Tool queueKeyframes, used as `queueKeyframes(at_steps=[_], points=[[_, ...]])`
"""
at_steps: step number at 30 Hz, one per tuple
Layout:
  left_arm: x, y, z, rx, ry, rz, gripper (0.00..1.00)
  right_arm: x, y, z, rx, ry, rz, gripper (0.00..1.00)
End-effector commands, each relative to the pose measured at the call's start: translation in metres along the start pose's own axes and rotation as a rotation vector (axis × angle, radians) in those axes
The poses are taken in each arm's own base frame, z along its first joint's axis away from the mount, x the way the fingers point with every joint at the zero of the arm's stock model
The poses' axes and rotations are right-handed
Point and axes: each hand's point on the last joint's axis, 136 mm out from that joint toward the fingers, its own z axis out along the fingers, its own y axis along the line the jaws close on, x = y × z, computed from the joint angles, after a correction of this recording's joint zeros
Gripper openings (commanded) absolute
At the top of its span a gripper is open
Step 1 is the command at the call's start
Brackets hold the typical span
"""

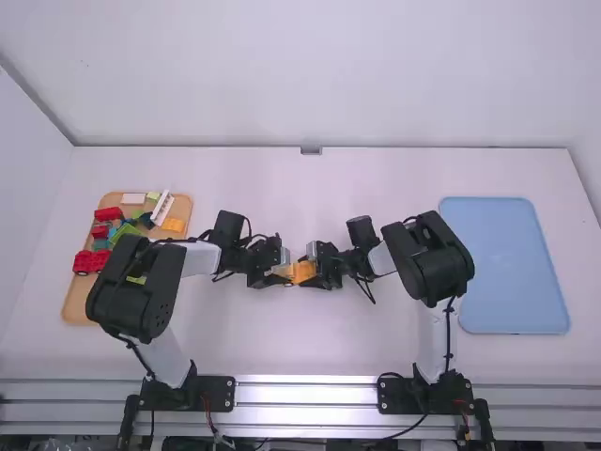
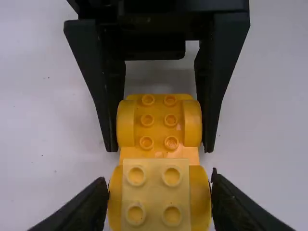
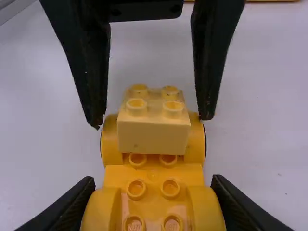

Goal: Assemble lego blocks to make yellow taxi

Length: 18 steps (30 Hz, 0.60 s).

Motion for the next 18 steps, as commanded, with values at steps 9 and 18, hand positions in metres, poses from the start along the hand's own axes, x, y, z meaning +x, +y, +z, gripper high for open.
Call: queueKeyframes(at_steps=[9, 18], points=[[-0.031, -0.001, -0.008, 0.011, -0.142, 0.058, 0.6, 0.018, 0.0, 0.0, 0.026, 0.063, 0.031, 0.51], [-0.022, 0.001, -0.024, -0.004, -0.119, -0.019, 0.02, 0.018, 0.001, 0.001, 0.024, 0.063, 0.031, 0.51]])
